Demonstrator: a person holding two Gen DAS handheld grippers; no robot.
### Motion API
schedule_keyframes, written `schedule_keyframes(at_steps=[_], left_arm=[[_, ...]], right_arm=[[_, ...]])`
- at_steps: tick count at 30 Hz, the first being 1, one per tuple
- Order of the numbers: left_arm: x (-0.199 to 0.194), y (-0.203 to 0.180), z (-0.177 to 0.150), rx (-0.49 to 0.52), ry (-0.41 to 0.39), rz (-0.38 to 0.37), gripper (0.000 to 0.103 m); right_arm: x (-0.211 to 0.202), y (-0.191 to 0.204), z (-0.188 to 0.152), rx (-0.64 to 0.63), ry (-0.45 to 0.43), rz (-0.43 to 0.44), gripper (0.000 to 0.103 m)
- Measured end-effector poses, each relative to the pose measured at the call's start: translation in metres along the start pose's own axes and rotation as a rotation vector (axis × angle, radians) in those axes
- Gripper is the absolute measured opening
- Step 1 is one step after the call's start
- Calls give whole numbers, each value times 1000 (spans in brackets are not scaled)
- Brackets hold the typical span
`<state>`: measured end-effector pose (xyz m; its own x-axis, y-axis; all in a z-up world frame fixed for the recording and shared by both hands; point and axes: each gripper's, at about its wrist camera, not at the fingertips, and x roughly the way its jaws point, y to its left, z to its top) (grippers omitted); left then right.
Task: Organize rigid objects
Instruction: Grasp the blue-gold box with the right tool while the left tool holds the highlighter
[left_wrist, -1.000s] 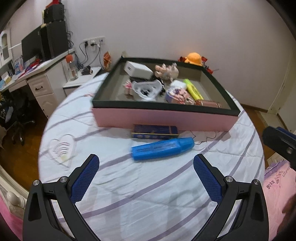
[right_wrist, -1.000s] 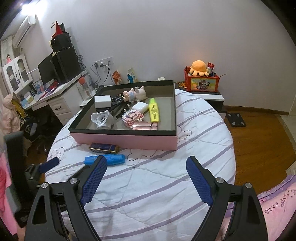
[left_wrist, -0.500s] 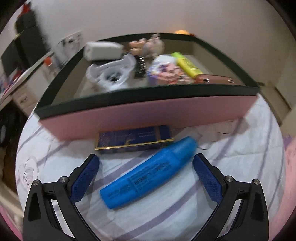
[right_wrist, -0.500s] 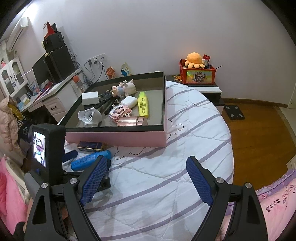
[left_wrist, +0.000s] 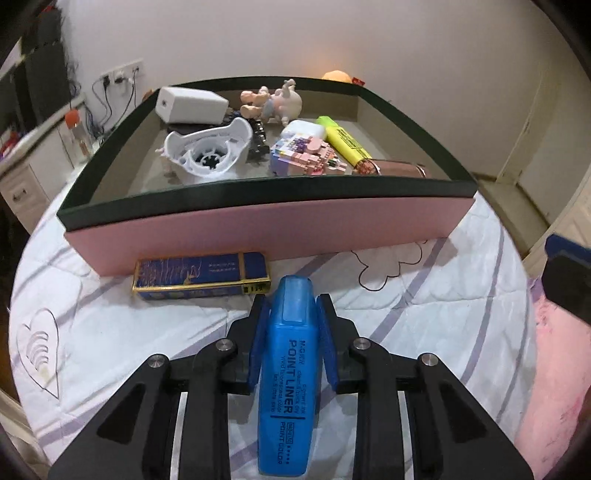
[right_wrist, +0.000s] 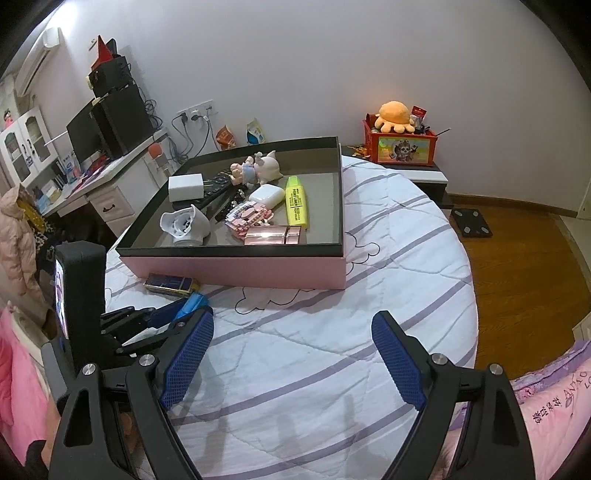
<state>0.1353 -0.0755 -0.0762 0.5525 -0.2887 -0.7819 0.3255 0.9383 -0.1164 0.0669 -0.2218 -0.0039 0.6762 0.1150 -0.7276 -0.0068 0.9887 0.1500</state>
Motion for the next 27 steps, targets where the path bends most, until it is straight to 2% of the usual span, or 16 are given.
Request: schedule_keyframes(at_steps=[10,14,17,27], left_arm=[[-39,17,-18,-56,-27,-27,26],[-60,35,-21,-80,-53,7,26],[-72,49,-20,-91,-79,60,27],[-82,100,-16,-146,-109,129,27]], right_arm=[[13,15,-2,-27,45,2,89],[22,32,-1,-62,63,17,89],[35,48,1,-85,87,29,89],[77,96,9,-115,139,49,89]])
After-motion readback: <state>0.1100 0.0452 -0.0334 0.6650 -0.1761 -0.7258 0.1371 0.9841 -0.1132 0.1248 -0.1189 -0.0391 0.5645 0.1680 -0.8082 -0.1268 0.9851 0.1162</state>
